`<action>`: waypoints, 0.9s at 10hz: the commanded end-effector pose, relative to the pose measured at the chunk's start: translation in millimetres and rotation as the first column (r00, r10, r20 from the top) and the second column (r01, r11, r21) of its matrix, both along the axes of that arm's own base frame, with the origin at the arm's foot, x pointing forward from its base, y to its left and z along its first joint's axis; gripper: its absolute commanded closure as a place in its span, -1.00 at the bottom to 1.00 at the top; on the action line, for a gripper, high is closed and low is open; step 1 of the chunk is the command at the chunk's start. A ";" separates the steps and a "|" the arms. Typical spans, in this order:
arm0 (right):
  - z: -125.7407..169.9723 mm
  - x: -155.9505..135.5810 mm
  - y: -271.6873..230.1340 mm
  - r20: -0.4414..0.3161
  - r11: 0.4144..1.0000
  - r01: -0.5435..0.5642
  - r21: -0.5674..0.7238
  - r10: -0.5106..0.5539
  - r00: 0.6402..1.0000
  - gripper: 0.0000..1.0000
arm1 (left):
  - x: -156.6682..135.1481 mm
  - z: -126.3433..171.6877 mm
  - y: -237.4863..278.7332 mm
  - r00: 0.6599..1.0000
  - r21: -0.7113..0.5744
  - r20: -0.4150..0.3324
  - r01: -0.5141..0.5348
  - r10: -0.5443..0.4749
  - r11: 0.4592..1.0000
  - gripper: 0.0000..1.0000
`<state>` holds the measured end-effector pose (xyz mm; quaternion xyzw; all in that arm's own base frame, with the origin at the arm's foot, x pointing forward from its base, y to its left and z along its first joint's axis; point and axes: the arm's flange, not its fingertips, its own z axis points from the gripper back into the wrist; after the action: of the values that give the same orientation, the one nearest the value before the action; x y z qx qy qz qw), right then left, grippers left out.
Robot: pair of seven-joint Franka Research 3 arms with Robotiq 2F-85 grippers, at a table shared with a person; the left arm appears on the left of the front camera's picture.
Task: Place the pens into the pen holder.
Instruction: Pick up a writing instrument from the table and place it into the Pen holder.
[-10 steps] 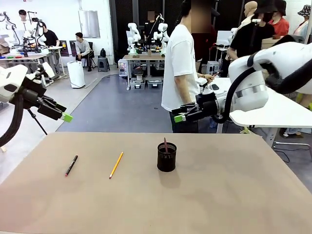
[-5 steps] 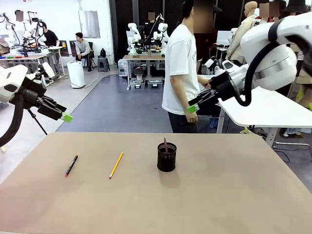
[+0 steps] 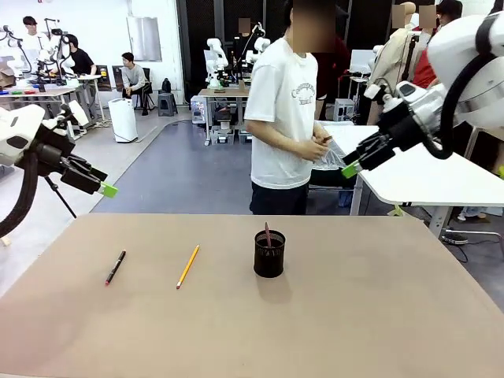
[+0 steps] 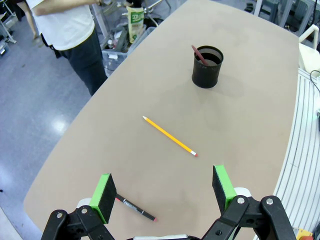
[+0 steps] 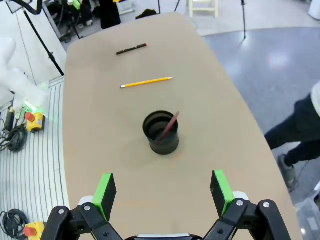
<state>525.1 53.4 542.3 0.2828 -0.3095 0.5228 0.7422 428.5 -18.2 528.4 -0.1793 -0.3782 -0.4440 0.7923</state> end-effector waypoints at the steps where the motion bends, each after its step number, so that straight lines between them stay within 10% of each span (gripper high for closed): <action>1: 20.9 -8.1 -18.5 -0.021 1.000 -0.005 -0.011 0.005 1.000 -1.00 | 0.6 0.3 0.8 1.000 -0.017 0.005 0.007 -0.007 1.000 -1.00; 9: 37.4 -8.4 -47.5 0.032 1.000 0.026 -0.001 -0.025 0.999 -1.00 | 0.6 0.3 0.8 1.000 -0.017 0.005 0.007 -0.007 1.000 -1.00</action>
<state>517.8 4.0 579.4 0.2699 -0.3250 0.5170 0.7445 428.5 -18.1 528.4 -0.1792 -0.3782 -0.4439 0.7923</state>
